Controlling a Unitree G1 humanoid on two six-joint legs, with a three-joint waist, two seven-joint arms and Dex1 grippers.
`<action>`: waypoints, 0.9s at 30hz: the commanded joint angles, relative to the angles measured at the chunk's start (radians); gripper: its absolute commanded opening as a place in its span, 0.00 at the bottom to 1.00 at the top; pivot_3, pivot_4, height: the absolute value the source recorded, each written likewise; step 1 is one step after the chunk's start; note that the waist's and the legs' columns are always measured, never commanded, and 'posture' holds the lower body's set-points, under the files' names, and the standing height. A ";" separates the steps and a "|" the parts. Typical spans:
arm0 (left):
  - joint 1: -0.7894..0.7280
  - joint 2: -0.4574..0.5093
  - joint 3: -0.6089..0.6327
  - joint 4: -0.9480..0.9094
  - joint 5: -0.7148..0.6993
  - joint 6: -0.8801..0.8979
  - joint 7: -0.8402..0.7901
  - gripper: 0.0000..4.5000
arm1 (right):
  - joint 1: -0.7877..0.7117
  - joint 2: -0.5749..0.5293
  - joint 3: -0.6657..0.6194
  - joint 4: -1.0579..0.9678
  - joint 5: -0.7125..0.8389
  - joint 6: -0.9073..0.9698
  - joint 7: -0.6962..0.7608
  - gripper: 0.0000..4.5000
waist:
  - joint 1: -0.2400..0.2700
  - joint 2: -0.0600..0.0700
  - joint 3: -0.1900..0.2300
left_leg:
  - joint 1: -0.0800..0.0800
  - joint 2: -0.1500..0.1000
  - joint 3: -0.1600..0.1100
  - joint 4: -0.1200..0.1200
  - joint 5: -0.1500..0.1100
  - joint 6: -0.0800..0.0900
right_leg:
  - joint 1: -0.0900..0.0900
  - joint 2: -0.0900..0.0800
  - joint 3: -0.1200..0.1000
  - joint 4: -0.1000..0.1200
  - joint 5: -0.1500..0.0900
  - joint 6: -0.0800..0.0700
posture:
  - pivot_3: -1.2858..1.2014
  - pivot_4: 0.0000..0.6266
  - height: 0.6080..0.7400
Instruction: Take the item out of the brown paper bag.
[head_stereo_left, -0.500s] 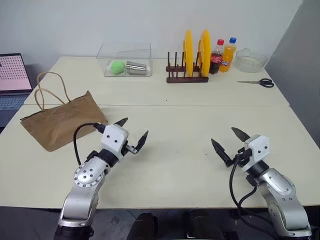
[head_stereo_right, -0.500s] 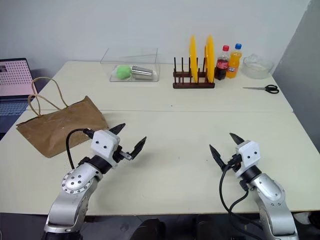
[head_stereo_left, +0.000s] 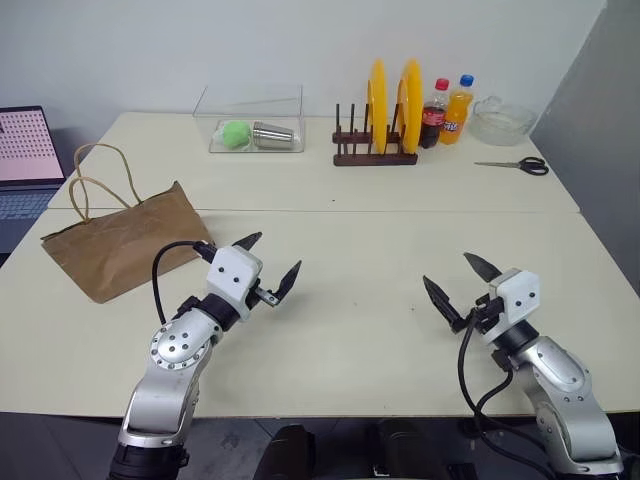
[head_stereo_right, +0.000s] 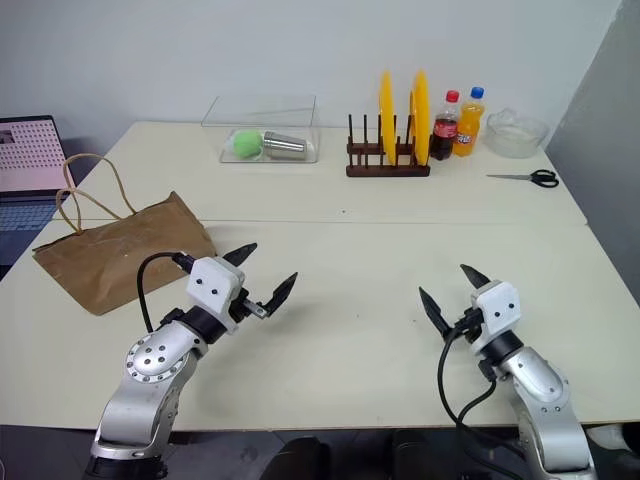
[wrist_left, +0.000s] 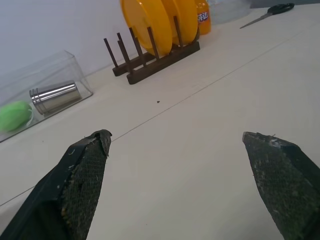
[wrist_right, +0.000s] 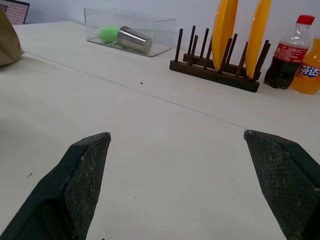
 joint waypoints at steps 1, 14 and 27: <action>0.000 0.012 -0.001 -0.029 0.007 0.007 0.005 0.99 | 0.006 0.003 0.003 -0.038 -0.010 -0.028 -0.003 1.00 | 0.000 0.000 0.000 | 0.000 0.000 0.000 0.000 0.000 0.000 | 0.000 0.000 0.000 0.000 0.000 0.000 | 0.52 0.24 1.00; -0.017 0.024 0.023 -0.048 -0.013 0.032 -0.001 0.99 | -0.003 0.004 0.005 0.005 -0.007 -0.052 0.014 1.00 | 0.000 0.000 0.000 | 0.000 0.000 0.000 0.000 0.000 0.000 | 0.000 0.000 0.000 0.000 0.000 0.000 | 0.52 0.24 1.00; 0.102 0.047 0.190 -0.145 -0.168 0.092 -0.017 0.99 | -0.280 -0.067 0.135 -0.028 0.176 0.135 0.263 1.00 | -0.004 0.001 0.001 | 0.000 0.000 0.000 0.000 0.000 0.000 | 0.000 0.000 0.000 0.000 0.000 0.000 | 0.52 0.24 1.00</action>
